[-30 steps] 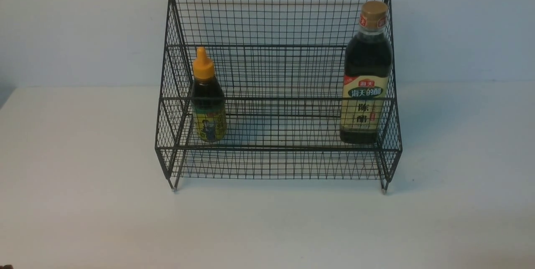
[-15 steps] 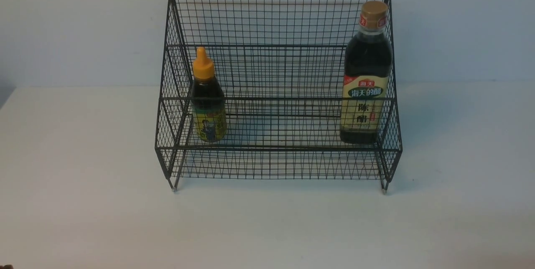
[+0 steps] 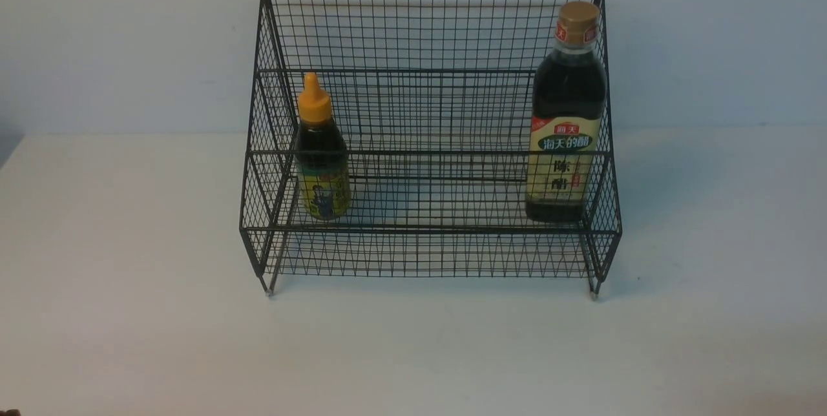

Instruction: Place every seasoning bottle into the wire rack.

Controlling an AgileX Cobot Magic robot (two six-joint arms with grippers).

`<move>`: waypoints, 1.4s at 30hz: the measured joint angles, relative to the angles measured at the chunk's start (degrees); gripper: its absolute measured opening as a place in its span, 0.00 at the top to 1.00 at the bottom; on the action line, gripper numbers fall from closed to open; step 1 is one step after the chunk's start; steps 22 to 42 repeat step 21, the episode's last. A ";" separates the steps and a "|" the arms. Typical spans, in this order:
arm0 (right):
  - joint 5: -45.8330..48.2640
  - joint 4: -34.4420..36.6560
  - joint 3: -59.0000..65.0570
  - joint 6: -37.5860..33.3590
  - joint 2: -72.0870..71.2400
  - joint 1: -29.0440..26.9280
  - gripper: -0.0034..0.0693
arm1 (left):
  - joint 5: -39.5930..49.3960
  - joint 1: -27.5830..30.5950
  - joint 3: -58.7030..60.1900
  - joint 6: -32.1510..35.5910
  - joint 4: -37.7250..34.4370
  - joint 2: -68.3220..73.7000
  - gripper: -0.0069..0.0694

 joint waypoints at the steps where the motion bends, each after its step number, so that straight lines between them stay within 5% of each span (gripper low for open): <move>1: 0.00 0.00 0.00 0.00 0.00 0.00 0.97 | 0.00 0.00 0.00 0.00 0.00 0.00 0.92; 42: 0.00 0.00 0.00 0.24 0.00 0.00 0.97 | 0.00 0.00 0.00 0.00 0.00 0.00 0.92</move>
